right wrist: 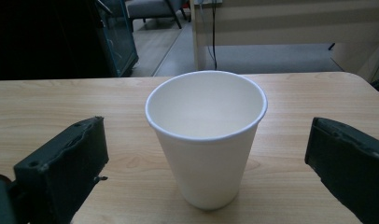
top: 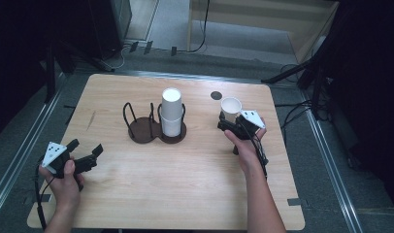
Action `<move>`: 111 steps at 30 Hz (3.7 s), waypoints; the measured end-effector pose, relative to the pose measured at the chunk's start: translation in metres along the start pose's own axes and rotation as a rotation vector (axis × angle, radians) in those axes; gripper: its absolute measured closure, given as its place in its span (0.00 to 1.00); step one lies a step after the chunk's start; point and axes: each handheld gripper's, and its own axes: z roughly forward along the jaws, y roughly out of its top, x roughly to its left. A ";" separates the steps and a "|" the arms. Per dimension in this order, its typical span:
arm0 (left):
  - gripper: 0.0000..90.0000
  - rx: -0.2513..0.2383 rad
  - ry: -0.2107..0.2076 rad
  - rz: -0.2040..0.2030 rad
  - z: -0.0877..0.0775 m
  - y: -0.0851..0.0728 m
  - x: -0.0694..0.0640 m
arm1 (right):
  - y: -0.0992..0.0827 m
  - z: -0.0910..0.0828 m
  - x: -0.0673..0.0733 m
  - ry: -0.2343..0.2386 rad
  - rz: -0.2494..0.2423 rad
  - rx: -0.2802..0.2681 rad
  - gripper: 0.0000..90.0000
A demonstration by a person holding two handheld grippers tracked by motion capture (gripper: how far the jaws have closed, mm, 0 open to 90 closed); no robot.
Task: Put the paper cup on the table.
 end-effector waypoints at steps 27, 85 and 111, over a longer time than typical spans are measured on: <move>0.02 -0.001 -0.002 -0.005 0.000 0.000 0.001 | -0.016 -0.074 -0.019 0.037 -0.025 -0.028 0.00; 0.02 0.005 0.002 0.016 -0.002 -0.001 -0.003 | -0.085 -0.194 -0.103 -0.073 -0.070 0.010 0.00; 0.02 -0.003 0.013 -0.039 -0.002 0.000 0.003 | -0.086 -0.192 -0.108 -0.095 -0.013 0.026 0.00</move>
